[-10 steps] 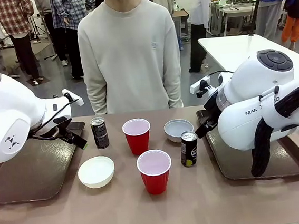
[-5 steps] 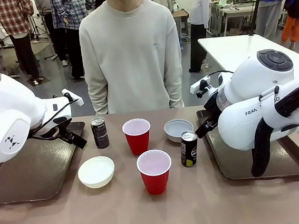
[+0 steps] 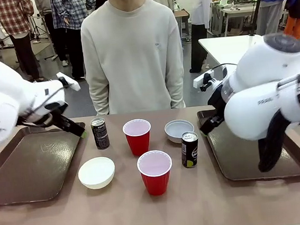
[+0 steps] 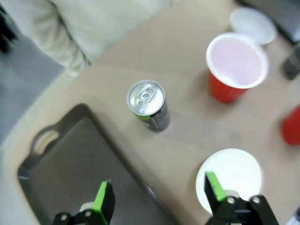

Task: Prepare tableware on both trays.
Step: Pick up a Picnic Bowl from the table and place it on a Handle tray.

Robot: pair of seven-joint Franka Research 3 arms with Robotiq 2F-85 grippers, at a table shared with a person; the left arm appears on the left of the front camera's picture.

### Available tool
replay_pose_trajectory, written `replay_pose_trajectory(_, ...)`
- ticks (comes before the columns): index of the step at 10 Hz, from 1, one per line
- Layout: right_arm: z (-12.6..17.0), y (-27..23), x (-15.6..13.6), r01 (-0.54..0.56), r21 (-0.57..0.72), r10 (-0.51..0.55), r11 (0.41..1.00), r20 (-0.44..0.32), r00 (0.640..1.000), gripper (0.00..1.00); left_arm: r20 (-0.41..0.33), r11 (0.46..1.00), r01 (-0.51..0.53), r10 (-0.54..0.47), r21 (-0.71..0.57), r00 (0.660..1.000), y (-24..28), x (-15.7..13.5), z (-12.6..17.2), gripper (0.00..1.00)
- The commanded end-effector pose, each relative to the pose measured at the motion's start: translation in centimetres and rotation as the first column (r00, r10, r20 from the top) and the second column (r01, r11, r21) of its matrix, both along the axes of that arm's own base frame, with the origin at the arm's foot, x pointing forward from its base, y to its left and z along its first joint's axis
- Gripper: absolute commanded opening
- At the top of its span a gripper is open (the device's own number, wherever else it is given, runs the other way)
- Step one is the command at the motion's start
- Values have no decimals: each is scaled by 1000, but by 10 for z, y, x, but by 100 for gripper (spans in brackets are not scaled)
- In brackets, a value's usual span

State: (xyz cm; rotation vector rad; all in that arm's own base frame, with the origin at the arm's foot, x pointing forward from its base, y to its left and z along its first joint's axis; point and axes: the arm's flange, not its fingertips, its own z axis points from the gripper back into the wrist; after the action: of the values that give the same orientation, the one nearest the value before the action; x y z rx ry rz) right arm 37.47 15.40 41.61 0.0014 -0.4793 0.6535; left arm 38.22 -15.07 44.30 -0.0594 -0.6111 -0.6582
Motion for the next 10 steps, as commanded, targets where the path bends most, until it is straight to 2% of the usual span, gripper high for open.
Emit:
replay_pose_trajectory(1, 13, -53, -97, 81, -106, -98, 991, -160, 982, 100, -108, 998, 56, -57, -15, 993, 58, -75, 27, 100)
replay_pose_trajectory(2, 10, -61, -123, 96, -130, -123, 987, -226, 966, 100, -155, 997, 78, -78, -2, 985, 66, -92, 29, 100)
replay_pose_trajectory(3, 3, -56, -148, 46, -79, -67, 996, -282, 957, 100, -208, 995, 104, -104, -8, 973, 71, -107, 27, 100)
replay_pose_trajectory(4, -2, -47, -161, 7, -4, -8, 1000, -295, 955, 100, -254, 997, 74, -66, 24, 965, 68, -115, 18, 100)
replay_pose_trajectory(5, 42, -40, -58, 76, -115, -101, 990, -229, 968, 100, -155, 997, 74, -74, -8, 985, 45, -50, 57, 100)
replay_pose_trajectory(6, 42, -40, -58, 76, -115, -101, 990, -229, 968, 100, -155, 997, 74, -74, -8, 985, 45, -50, 57, 100)
replay_pose_trajectory(7, 58, -33, -86, 44, -91, -68, 995, -278, 958, 100, -220, 997, 78, -76, 3, 973, 55, -69, 65, 100)
replay_pose_trajectory(8, 45, -40, -65, -101, 121, 141, 987, -388, 911, 100, -300, 978, 85, -140, -190, 944, 65, -46, 48, 100)
replay_pose_trajectory(9, 32, -67, -49, -67, 281, 200, 957, -479, 855, 100, -352, 935, 93, -219, -342, 910, 84, -35, 32, 100)
replay_pose_trajectory(10, 25, -98, -40, -23, 478, 294, 878, -501, 814, 100, -386, 842, 62, -310, -536, 869, 107, -33, 11, 100)
